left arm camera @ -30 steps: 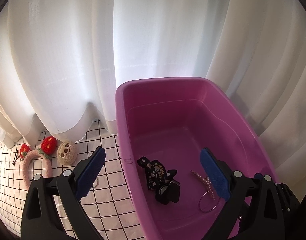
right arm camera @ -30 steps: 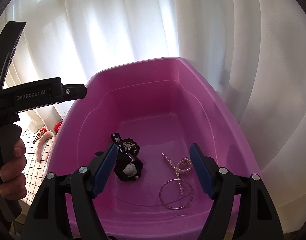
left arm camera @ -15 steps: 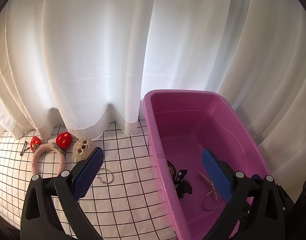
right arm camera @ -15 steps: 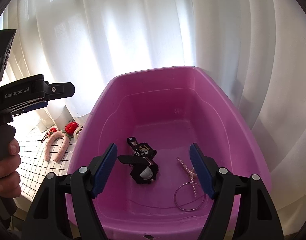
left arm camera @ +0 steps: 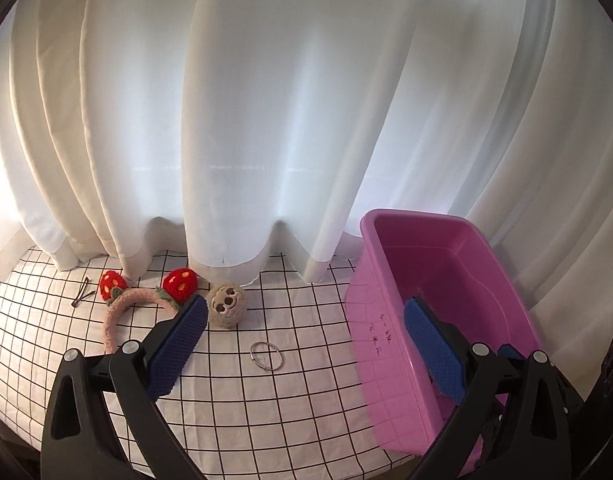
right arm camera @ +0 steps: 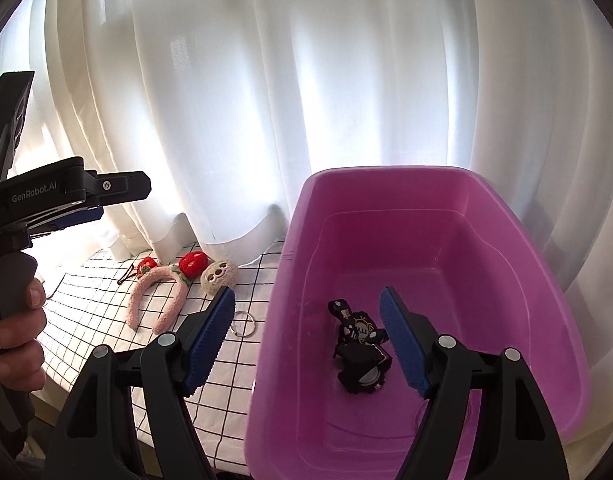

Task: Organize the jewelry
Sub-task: 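Withdraw both tools and move toward the hair pin and silver bangle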

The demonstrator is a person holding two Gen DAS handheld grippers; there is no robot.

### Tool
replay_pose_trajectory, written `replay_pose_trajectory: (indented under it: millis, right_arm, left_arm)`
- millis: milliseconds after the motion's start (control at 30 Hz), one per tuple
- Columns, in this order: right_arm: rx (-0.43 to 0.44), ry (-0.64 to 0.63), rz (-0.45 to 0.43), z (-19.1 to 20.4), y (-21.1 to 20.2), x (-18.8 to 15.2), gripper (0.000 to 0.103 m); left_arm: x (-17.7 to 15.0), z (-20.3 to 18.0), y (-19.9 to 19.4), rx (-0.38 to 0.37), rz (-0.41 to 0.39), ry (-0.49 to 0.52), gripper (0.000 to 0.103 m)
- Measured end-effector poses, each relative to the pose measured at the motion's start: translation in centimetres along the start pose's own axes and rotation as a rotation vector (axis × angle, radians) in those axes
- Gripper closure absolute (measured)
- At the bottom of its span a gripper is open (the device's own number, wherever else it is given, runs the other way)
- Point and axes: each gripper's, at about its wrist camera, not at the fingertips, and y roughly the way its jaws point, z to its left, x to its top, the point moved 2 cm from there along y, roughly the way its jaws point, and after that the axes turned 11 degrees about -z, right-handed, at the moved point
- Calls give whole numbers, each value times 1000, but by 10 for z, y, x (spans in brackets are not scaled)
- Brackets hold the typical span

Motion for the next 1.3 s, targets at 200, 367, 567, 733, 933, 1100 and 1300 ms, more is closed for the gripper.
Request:
replay_pose_trajectory:
  millis: [200,367,567,733,933,1100,1300]
  right_arm:
    - [39,-22,8,37,17,6,31]
    - [69,-46,21,67,28,10,31]
    - [108,-62,54,110,56,4,31]
    - [113,-55,111,138,87,-11,31]
    - [58,-54,181,150,124,-36,31]
    - [-1,-41,233,150,151,-58,31]
    - [-54,-34,276,151,177,-78,31]
  left_arm:
    - [2,64,-9,93,-27,-24,6]
    - [-3,124,-16,161,-36,-44,6]
    - [-19,201,-20,249,-6,-75,6]
    - [-38,261,-11,309,45,-112,6]
    - [-62,316,22,343,118,-141,6]
    - [-75,348,60,345,141,-108,6]
    - [-90,378,106,331,192,-89,6]
